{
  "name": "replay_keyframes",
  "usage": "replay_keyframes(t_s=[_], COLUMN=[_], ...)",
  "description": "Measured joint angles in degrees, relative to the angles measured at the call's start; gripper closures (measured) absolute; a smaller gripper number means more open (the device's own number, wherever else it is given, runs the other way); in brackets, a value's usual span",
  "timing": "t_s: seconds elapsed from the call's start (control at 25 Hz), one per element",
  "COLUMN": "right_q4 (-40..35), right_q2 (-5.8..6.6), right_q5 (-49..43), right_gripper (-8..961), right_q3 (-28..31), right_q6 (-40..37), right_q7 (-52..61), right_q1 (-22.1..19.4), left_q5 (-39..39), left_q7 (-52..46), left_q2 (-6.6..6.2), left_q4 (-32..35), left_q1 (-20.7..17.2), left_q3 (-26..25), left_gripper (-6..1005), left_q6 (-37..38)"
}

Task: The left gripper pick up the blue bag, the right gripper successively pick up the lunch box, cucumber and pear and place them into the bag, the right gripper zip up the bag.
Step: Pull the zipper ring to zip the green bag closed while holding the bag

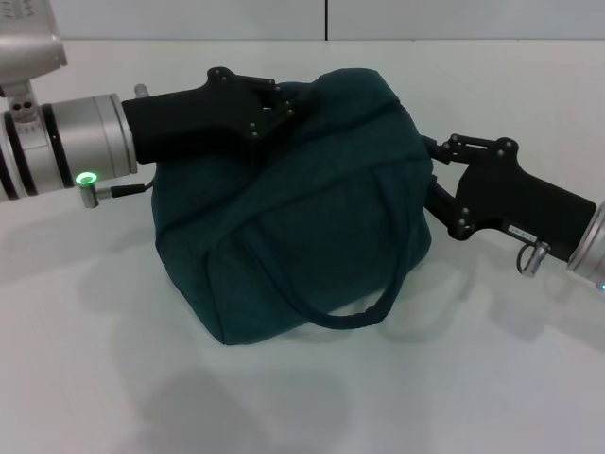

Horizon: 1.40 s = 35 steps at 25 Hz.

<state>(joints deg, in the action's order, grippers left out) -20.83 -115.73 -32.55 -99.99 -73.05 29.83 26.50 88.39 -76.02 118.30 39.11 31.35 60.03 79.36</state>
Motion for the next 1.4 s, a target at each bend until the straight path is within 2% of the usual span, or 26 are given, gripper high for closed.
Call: replay_keyframes(t_s=[0.04,0.12,0.36,0.8,1.24,1.4], right_q4=[0.0,0.0,0.0,-0.3,-0.5,-0.6], right_q2=[0.01,0.04,0.14,0.40,0.32,0.29], right_q5=[0.0,-0.4,-1.6,-1.8,-1.8,-2.0], right_gripper=[758,685,682,592,407,419], right_q3=[0.0,0.0,0.3,0.5,3.0,3.6], right_q6=[0.0,0.1,0.2,1.0,2.0,3.6], right_q7=[0.3,0.6,0.8,2.5,2.2,2.3], right_q1=[0.1,0.3,0.0,0.3,0.3,0.8], left_q5=[0.0,0.0,-0.1,0.0,0.0,0.0], left_q7=[0.0,0.0,0.0,0.0,0.0,0.0], left_q2=[0.00,0.03,0.09,0.09,0.09,0.09], left_q4=[0.0,0.0,0.0,0.0,0.0,0.0], left_q1=[0.0,0.0,-0.3,-0.1,-0.3,-0.2], left_q3=[0.0,0.0,0.0,0.0,0.0,0.0], left_gripper=[936,935,934,932,931,930], left_q6=[0.0,0.0,0.0,0.0,0.0,0.0])
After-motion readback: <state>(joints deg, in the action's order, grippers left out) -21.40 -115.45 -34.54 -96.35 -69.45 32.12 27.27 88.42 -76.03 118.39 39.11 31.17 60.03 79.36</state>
